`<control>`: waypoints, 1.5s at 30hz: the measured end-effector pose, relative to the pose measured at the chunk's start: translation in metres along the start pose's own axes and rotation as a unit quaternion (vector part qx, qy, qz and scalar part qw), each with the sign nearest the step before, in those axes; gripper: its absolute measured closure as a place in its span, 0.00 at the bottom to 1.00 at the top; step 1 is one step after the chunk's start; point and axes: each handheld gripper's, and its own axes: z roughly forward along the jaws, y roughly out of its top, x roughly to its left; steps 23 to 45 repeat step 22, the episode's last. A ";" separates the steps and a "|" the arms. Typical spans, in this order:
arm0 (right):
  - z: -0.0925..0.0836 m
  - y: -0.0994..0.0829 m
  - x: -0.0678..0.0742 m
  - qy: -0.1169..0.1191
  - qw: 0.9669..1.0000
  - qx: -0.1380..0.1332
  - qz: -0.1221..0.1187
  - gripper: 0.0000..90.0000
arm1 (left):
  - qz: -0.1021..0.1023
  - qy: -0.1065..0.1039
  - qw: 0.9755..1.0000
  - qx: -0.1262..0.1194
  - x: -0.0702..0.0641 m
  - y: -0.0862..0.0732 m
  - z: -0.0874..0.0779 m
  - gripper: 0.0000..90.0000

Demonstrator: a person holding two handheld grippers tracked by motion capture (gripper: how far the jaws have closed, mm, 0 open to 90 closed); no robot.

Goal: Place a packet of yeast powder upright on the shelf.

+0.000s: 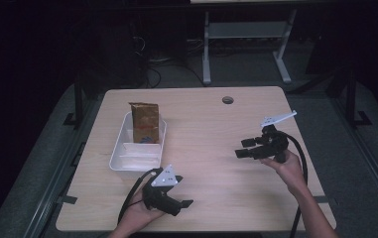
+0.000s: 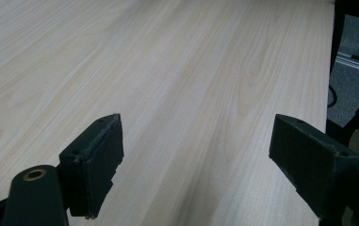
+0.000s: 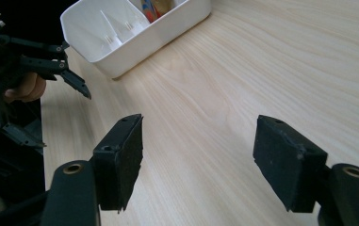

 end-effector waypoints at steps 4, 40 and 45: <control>-0.005 -0.012 0.002 -0.002 1.000 -0.002 0.004 0.36 | 0.001 -0.001 1.000 0.002 -0.001 0.000 0.001 0.19; -0.006 -0.069 0.023 -0.002 1.000 0.014 0.002 0.32 | 0.000 -0.003 1.000 0.001 -0.001 -0.001 0.000 0.19; -0.006 -0.069 0.023 -0.002 1.000 0.014 0.002 0.32 | 0.000 -0.003 1.000 0.001 -0.001 -0.001 0.000 0.19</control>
